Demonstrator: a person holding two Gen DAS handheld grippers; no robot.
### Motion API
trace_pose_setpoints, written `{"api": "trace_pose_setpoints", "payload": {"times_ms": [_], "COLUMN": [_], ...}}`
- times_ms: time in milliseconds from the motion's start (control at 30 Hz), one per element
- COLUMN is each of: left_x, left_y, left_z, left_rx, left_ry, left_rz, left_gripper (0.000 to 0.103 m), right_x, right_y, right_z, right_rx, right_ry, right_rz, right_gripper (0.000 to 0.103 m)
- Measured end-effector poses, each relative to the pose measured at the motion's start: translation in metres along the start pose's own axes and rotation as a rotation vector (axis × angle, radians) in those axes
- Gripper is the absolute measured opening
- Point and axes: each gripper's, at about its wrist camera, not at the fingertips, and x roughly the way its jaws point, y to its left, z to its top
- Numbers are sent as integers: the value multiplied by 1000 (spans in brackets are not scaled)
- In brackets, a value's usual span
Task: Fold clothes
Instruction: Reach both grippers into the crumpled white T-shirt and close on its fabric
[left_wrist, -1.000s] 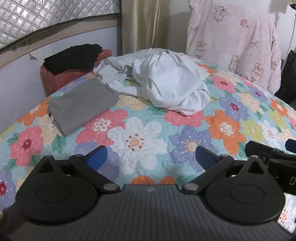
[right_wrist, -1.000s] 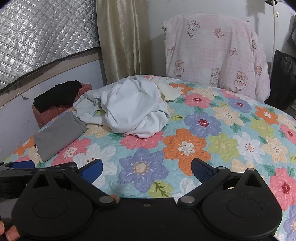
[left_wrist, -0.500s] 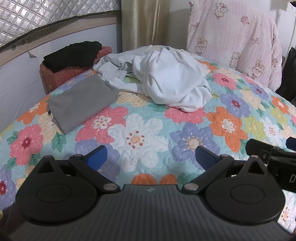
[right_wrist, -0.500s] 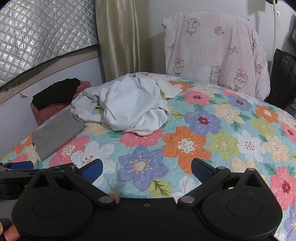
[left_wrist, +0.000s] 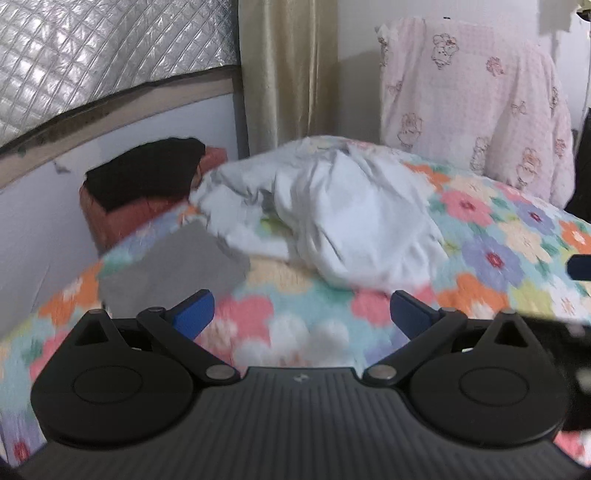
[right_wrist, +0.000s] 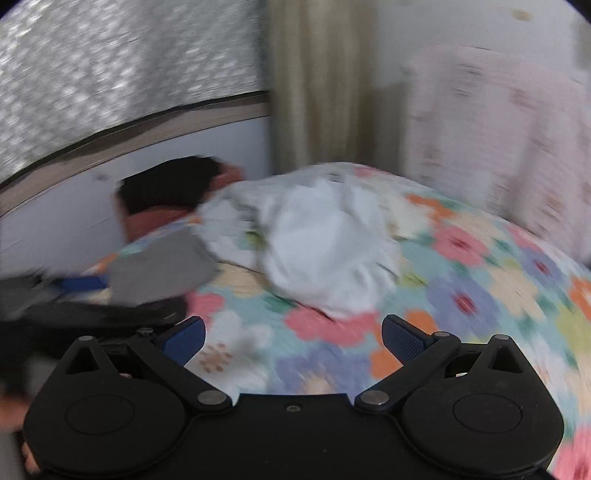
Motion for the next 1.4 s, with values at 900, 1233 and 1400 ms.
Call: {"api": "trace_pose_setpoints", "payload": {"times_ms": [900,1233,1400], "left_x": [285,310,323], "left_y": [-3,19,24], "left_z": [-23,-26,-29], "left_rx": [-403,-539,-610], "left_ry": [155,124,196], "left_rz": [-283,-448,-531], "left_gripper": [64,76,86], "right_x": [226,305,311], "right_y": [-148,-168,-141], "right_z": [46,63,40], "right_rx": [-20,204,284], "right_ry": [136,77,58], "right_rz": [97,183,219], "right_gripper": [72,35,19]}}
